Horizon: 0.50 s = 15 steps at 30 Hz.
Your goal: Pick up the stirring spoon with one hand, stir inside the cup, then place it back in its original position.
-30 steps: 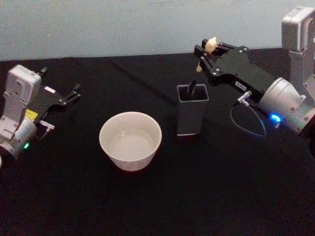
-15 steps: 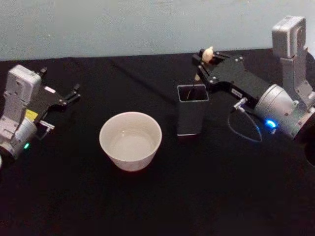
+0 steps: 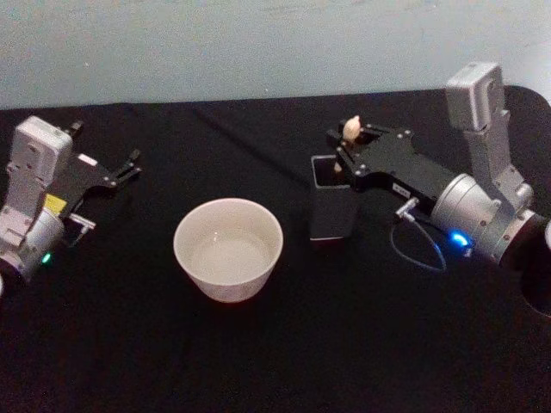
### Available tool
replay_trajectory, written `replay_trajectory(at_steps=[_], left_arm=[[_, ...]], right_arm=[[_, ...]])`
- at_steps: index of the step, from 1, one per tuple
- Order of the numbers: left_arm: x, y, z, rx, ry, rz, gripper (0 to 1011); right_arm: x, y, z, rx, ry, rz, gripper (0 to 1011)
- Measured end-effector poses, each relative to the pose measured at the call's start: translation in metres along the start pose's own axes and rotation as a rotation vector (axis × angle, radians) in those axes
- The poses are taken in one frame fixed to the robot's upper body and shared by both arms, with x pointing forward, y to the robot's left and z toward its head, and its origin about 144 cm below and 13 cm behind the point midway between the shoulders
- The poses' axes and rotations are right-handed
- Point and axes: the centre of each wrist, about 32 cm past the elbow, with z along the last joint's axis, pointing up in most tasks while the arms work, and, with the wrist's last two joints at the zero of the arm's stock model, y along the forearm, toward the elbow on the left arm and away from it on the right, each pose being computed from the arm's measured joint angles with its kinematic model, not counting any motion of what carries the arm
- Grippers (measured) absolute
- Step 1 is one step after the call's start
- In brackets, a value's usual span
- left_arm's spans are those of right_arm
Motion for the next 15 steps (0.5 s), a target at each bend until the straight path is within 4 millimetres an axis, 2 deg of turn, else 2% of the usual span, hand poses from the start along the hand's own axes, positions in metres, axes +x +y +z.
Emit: replay_trajectory(at_steps=[15], left_arm=[[0.0,0.0,0.0,0.0,0.0,0.0,1002]], right_arm=[[-0.003,0.006,-0.011,-0.035,-0.005,-0.02,173]])
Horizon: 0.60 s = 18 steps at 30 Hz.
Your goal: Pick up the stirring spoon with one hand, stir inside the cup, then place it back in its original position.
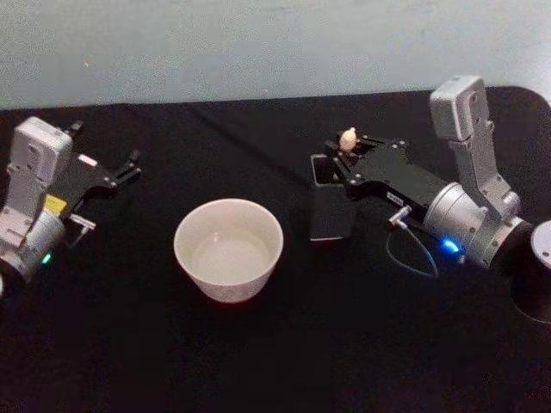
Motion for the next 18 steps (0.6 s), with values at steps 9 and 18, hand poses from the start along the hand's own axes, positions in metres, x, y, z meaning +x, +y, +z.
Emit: replay_trajectory(at_steps=[9,18], left_arm=[[0.0,0.0,0.0,0.0,0.0,0.0,1001],[0.0,0.0,0.0,0.0,0.0,0.0,1001]], right_arm=[[-0.0003,0.0014,-0.0024,-0.006,-0.002,-0.009,173],[-0.0012,0.0011,-0.0041,-0.014,-0.016,-0.009,173]])
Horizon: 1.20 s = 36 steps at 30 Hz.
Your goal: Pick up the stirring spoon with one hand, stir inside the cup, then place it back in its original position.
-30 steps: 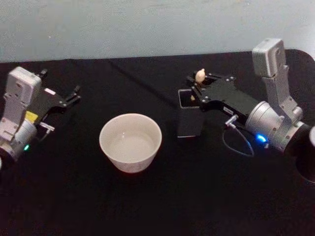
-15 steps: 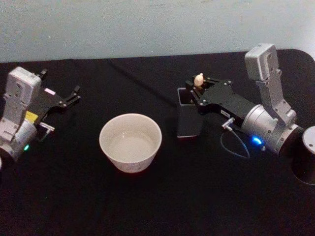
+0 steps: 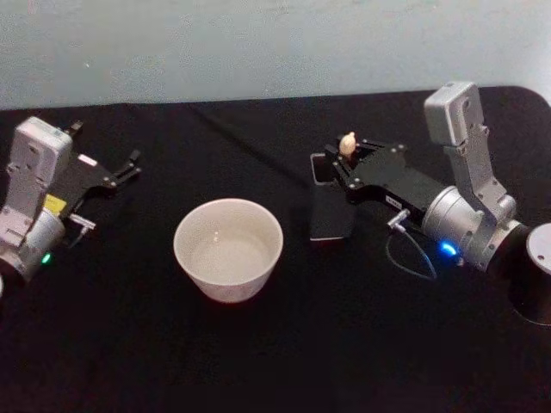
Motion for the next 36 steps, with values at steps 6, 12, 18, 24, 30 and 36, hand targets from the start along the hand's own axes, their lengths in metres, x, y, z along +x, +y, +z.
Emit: replay_trajectory(at_steps=[6,12,18,24,30,36], left_arm=[[0.0,0.0,0.0,0.0,0.0,0.0,1001],[0.0,0.0,0.0,0.0,0.0,0.0,1001],[0.0,0.0,0.0,0.0,0.0,0.0,1001],[0.0,0.0,0.0,0.0,0.0,0.0,1001],[0.0,0.0,0.0,0.0,0.0,0.0,1001],[0.0,0.0,0.0,0.0,0.0,0.0,1001]], right_arm=[[0.0,0.0,0.0001,0.001,0.001,0.0,173],[0.0002,0.0,0.0004,0.002,0.003,0.0,207],[0.0004,0.0,0.0006,0.003,0.004,0.0,388],[0.0005,0.0,0.0006,0.003,0.005,0.0,588],[0.0005,0.0,0.0006,0.004,0.005,0.001,748],[0.0005,0.0,0.0006,0.004,0.006,0.001,926]])
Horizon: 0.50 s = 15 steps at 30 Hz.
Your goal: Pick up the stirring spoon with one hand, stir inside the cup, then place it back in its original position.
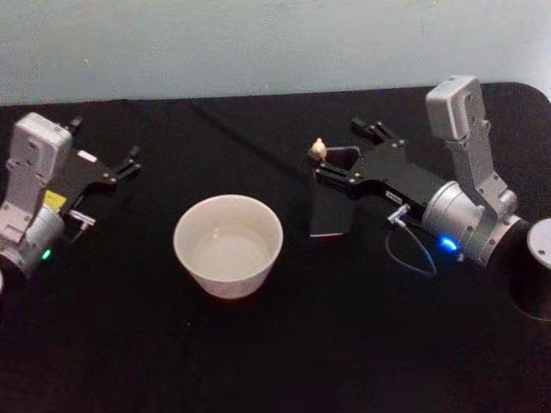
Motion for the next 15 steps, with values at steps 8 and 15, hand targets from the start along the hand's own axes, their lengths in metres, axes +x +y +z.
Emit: replay_trajectory(at_steps=[8,15], left_arm=[[0.0,0.0,0.0,0.0,0.0,0.0,1001],[0.0,0.0,0.0,0.0,0.0,0.0,1001]], right_arm=[[0.0,0.0,0.0,0.0,0.0,0.001,1002],[0.0015,-0.0013,0.007,0.033,0.019,0.01,1002]])
